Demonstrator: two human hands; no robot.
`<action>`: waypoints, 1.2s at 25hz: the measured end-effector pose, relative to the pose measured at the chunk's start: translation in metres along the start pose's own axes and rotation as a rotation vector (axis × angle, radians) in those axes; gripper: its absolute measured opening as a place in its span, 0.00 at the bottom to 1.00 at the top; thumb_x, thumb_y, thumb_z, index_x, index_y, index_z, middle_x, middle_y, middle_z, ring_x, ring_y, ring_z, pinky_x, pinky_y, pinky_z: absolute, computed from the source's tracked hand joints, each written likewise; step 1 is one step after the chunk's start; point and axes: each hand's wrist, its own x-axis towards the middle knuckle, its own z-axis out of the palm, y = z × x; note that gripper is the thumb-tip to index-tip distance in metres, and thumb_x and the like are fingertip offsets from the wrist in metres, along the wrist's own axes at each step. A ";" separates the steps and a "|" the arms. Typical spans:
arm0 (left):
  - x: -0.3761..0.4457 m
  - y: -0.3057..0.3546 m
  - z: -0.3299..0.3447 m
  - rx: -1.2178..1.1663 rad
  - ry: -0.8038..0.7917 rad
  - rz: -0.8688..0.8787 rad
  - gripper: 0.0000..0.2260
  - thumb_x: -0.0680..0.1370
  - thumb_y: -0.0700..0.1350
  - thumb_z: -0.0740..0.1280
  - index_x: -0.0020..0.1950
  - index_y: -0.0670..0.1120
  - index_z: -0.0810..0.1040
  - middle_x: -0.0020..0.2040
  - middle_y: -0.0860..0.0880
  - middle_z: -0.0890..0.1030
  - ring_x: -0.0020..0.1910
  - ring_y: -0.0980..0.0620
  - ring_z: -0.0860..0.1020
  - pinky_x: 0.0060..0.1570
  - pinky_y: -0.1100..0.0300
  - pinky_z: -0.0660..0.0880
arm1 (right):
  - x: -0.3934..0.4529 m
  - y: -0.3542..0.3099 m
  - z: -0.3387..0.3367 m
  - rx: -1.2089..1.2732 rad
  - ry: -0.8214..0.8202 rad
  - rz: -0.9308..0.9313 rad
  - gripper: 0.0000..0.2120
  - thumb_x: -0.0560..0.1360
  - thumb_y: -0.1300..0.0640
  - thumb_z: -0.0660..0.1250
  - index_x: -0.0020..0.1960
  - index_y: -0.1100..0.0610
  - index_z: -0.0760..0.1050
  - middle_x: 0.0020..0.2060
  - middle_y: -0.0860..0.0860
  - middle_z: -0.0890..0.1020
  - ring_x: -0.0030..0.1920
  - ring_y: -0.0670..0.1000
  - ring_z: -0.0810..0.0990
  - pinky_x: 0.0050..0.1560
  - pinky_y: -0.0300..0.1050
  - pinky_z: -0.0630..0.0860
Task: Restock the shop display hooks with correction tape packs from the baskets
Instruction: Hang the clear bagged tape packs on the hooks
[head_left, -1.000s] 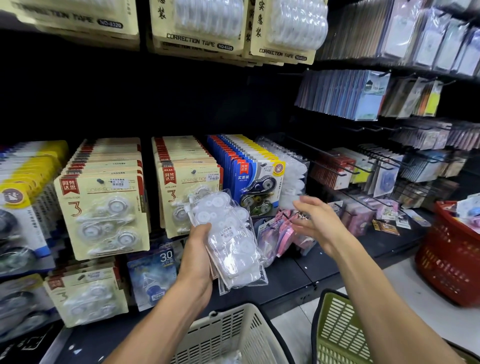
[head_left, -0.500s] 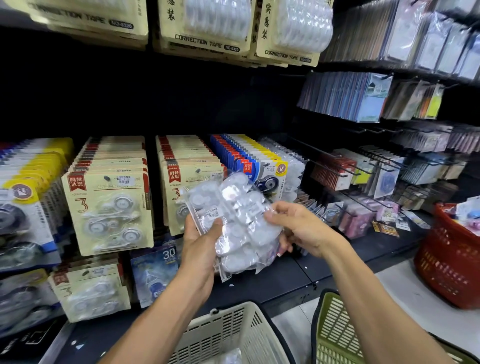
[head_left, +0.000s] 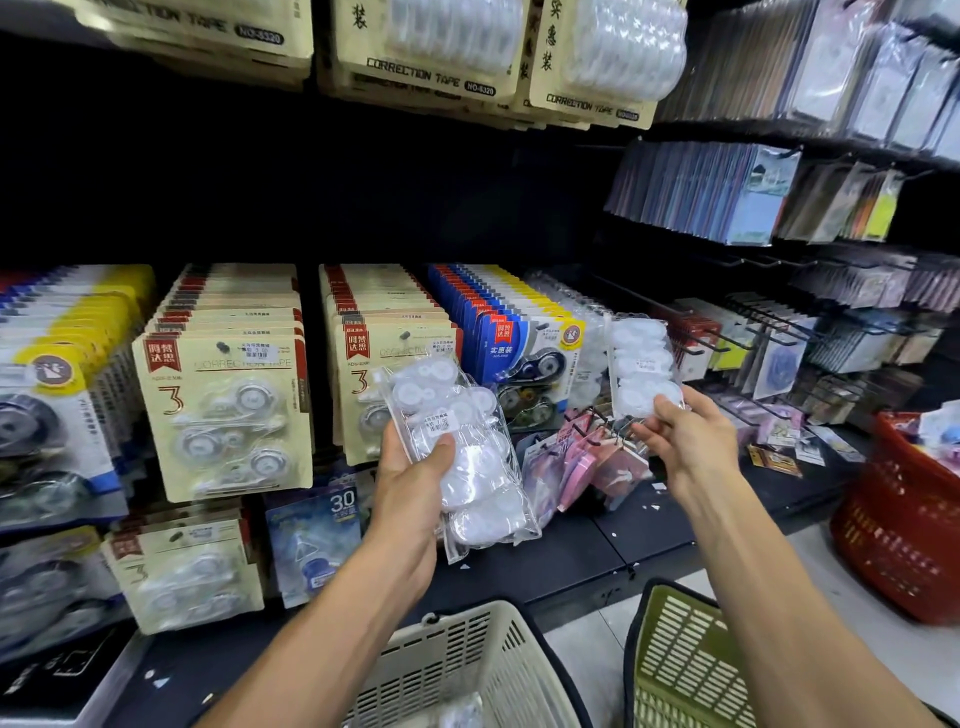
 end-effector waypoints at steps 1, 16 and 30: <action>0.000 0.000 0.000 0.003 0.002 0.001 0.19 0.83 0.34 0.63 0.71 0.51 0.74 0.64 0.46 0.82 0.64 0.41 0.80 0.67 0.39 0.74 | -0.001 0.000 0.000 -0.019 0.002 0.003 0.12 0.80 0.70 0.63 0.61 0.58 0.71 0.37 0.55 0.75 0.30 0.47 0.72 0.31 0.41 0.81; -0.005 0.001 0.002 0.011 -0.012 0.004 0.18 0.83 0.33 0.62 0.66 0.53 0.75 0.61 0.47 0.83 0.56 0.45 0.82 0.56 0.50 0.79 | -0.002 -0.001 -0.002 0.042 0.100 0.070 0.11 0.81 0.69 0.63 0.60 0.59 0.69 0.35 0.56 0.74 0.32 0.49 0.74 0.37 0.46 0.83; -0.005 0.002 0.001 -0.006 -0.024 0.004 0.19 0.83 0.33 0.62 0.69 0.52 0.74 0.63 0.47 0.83 0.55 0.46 0.82 0.54 0.51 0.79 | 0.003 0.001 -0.003 0.049 0.203 0.070 0.16 0.78 0.70 0.66 0.62 0.59 0.67 0.39 0.57 0.75 0.33 0.50 0.75 0.26 0.42 0.80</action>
